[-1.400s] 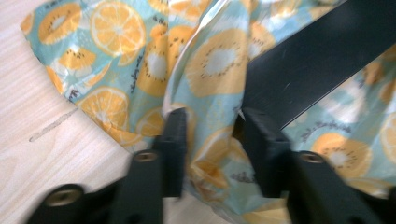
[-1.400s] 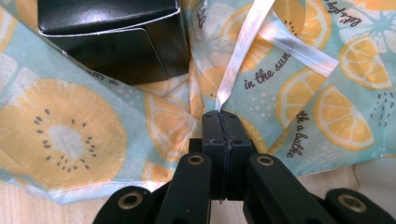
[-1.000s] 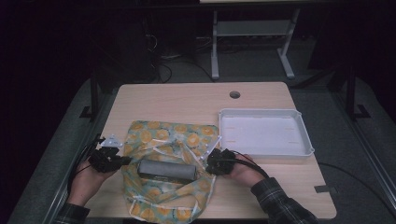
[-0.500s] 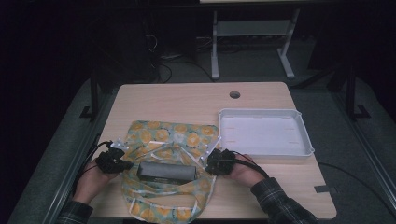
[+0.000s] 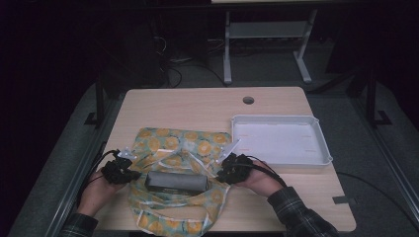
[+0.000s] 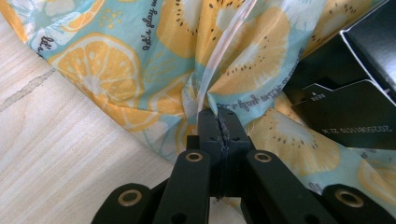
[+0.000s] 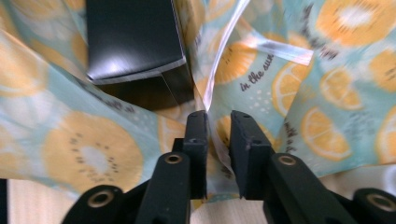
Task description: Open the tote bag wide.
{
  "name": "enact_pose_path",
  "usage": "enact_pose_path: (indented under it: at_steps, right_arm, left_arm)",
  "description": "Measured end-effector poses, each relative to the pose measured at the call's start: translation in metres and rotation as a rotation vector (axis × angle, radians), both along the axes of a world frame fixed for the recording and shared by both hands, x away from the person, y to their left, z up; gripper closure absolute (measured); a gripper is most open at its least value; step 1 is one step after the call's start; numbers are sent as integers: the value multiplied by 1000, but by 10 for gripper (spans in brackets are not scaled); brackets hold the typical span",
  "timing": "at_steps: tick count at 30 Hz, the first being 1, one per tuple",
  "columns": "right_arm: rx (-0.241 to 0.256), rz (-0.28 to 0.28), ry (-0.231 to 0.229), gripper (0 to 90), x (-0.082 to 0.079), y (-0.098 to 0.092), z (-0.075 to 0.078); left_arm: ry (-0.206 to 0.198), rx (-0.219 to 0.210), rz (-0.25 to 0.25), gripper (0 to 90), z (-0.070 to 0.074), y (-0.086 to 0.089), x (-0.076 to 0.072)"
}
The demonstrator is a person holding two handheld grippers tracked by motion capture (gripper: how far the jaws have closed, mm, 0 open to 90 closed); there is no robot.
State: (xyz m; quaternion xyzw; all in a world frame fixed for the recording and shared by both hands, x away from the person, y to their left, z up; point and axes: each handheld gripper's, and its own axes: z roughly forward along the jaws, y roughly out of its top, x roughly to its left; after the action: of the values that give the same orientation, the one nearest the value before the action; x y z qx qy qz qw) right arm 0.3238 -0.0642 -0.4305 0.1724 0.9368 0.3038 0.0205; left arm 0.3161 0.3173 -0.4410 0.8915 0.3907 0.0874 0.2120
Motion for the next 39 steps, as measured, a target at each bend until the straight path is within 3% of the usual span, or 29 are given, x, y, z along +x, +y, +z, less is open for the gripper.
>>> enact_pose_path:
  at_steps: [8, 9, 18, 25, 27, 34, 39]
  right_arm:
    - [135, -21, -17, 590, -4, -6, 30]
    - [136, -6, -37, 581, -3, -6, 31]
    - [217, 3, -63, 472, -9, 2, 55]
    - [226, 63, -76, 425, -16, 20, 60]
    - [217, 93, -96, 420, -16, 26, 58]
    - [201, 141, -80, 422, -18, 50, 50]
    - [164, 168, -89, 422, -16, 64, 41]
  left_arm:
    - [2, -21, 1, 894, 1, 5, -1]
    - [2, -21, 0, 894, 1, 5, -1]
    - [1, -32, 10, 894, 3, 9, -4]
    - [-4, -39, 16, 894, 5, 10, -5]
    - [-11, -45, 20, 894, 5, 10, -6]
    - [-10, -51, 22, 894, 5, 11, -6]
    - [-10, -50, 21, 894, 6, 11, -6]
